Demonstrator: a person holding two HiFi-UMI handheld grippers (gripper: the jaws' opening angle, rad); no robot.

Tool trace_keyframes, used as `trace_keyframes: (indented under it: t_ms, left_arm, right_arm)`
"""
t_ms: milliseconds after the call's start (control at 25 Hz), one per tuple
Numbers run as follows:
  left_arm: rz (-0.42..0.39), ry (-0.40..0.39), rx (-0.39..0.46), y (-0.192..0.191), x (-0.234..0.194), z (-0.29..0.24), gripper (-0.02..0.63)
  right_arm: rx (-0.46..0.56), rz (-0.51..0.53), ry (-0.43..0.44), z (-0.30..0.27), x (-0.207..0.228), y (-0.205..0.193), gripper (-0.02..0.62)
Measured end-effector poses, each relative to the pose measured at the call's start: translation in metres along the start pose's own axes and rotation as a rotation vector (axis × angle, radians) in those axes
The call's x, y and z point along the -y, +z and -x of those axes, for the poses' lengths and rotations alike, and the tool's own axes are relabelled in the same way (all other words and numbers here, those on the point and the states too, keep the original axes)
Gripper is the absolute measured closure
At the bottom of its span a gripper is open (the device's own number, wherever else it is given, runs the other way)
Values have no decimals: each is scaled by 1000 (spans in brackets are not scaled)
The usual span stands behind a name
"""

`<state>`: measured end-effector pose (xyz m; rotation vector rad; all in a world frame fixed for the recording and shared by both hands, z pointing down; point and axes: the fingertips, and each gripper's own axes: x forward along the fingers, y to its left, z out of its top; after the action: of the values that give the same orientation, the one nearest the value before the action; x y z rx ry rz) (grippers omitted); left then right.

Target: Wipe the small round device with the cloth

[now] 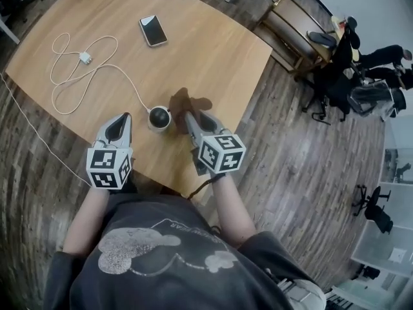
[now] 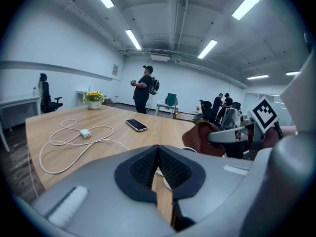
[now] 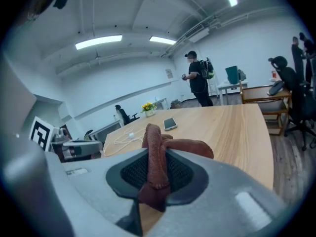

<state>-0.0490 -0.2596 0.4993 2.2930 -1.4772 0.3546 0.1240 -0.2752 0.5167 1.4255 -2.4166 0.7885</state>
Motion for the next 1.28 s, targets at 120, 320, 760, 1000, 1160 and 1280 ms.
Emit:
trace_keyframes:
  t_ms: [120,320,760,1000,1160,1280]
  left_arm:
    - [-33,-92,-1,8,3,-2,586]
    - [-34,-182,-17,15,-18,-9,588]
    - [-52,-270,-54,9,-58,-7,588]
    - [-65,-294,-76,1,-73,-4,586]
    - [-66,-301,-87,-1,-81,-3,587]
    - [-58,-306,-96,-6,-83,-2,586]
  right_arm:
    - [73,-21,-44,14,-21,26,525]
    - [117,-5,-83,3,-63,49,525]
    - [-48,-30,-247,-55,-107,-4,525]
    - [-105,-58,-318,-69,-114,-36,525]
    - [-172,-94,-329,-75,-116,-64,525]
    - [-225,-132,-343,-74,-113,-86,525]
